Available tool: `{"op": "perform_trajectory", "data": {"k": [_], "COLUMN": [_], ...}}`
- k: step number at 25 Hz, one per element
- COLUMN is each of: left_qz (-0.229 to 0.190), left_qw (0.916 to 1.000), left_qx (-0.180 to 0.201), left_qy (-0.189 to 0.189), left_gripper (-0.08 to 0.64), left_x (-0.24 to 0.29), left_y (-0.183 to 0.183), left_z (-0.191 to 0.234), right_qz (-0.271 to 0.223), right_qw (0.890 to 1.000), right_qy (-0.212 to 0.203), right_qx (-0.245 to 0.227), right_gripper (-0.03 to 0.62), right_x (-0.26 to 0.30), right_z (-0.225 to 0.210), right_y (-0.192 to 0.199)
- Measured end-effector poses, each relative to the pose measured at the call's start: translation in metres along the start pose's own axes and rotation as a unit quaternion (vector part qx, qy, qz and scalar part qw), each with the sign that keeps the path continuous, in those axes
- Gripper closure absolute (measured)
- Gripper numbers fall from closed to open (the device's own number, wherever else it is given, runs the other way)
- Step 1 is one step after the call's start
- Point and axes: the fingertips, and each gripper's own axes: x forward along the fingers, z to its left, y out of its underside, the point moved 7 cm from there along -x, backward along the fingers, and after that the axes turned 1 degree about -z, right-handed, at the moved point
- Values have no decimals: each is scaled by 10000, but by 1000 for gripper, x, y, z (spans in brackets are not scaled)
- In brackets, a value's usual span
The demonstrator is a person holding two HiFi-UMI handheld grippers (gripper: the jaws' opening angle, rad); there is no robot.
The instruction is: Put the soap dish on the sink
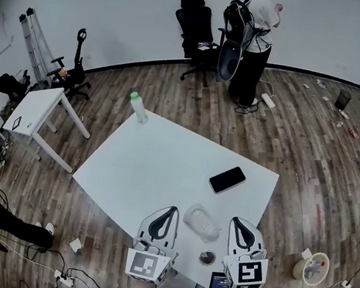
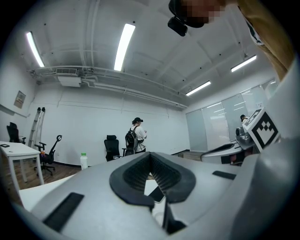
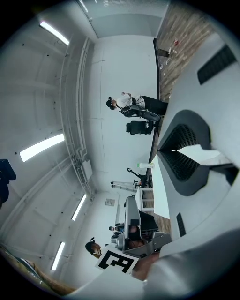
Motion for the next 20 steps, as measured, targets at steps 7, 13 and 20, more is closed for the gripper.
{"op": "perform_trajectory", "data": {"k": [7,13,20], "left_qz": [68,97,-21], "left_qw": [9998,9999,10000], "left_qx": [184,65,-69], "left_qy": [5,0,20], "left_gripper": [554,554,554], "left_x": [3,6,2], "left_y": [-3,-3,-2], "left_z": [-3,-5,5], "right_qz": [-74,-119,-142], "right_qw": [9997,9995,9994], "right_qy": [251,294,318], "right_qx": [-35,-41,7], "right_gripper": [583,583,583], "right_x": [-3,-2,1], "right_z": [-10,-14,-14], "right_y": [-13,-15,-15]}}
